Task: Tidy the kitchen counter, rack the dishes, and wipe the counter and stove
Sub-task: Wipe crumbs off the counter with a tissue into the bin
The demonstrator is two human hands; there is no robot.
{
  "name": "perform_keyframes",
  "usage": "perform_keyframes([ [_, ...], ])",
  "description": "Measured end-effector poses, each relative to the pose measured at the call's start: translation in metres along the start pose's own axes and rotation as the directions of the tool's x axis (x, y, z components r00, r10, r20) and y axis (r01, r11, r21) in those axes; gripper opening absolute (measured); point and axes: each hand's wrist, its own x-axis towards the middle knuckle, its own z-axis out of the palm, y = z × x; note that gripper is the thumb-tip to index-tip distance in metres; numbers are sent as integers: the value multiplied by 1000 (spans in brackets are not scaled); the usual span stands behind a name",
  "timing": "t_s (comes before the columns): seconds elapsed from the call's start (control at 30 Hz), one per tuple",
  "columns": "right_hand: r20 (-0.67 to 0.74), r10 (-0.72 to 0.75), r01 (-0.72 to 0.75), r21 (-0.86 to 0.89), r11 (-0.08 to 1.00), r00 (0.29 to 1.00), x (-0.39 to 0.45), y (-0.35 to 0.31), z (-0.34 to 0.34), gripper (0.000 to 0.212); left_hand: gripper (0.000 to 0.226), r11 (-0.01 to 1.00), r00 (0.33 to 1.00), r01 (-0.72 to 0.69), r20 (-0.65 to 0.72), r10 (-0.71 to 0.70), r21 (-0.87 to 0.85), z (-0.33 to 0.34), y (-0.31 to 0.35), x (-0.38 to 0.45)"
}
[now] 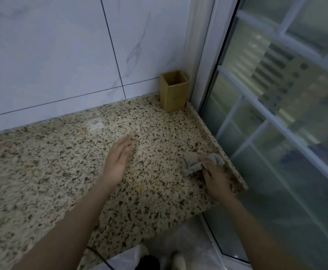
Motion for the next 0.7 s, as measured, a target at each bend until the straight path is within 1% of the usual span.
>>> perform_keyframes([
  [0.1,-116,101,-101,8,995,988,-22,-11,23,37,42,1000,1000,2,11,-1,-20,-1,-1,-14],
  [0.2,-203,206,-214,-21,977,957,-37,-31,49,40,39,997,999,40,5,-39,-65,-6,-5,-23],
  [0.3,-235,311,-321,-3,947,921,-44,-59,71,42,37,993,998,56,9,-56,-103,-19,-14,-34],
  [0.43,-151,370,-351,140,926,917,-55,-100,104,44,34,989,998,60,8,-60,-137,-44,-31,-42],
  [0.53,-70,434,-404,261,877,898,-61,-139,135,44,30,973,994,98,-27,-106,-210,-62,-43,-48],
  [0.6,13,506,-474,370,799,862,-59,-166,151,44,29,964,986,142,-54,-158,-224,-69,-50,-48],
  [0.7,176,570,-561,549,620,802,-52,-199,164,46,29,952,971,203,-82,-227,-230,-82,-57,-43],
])
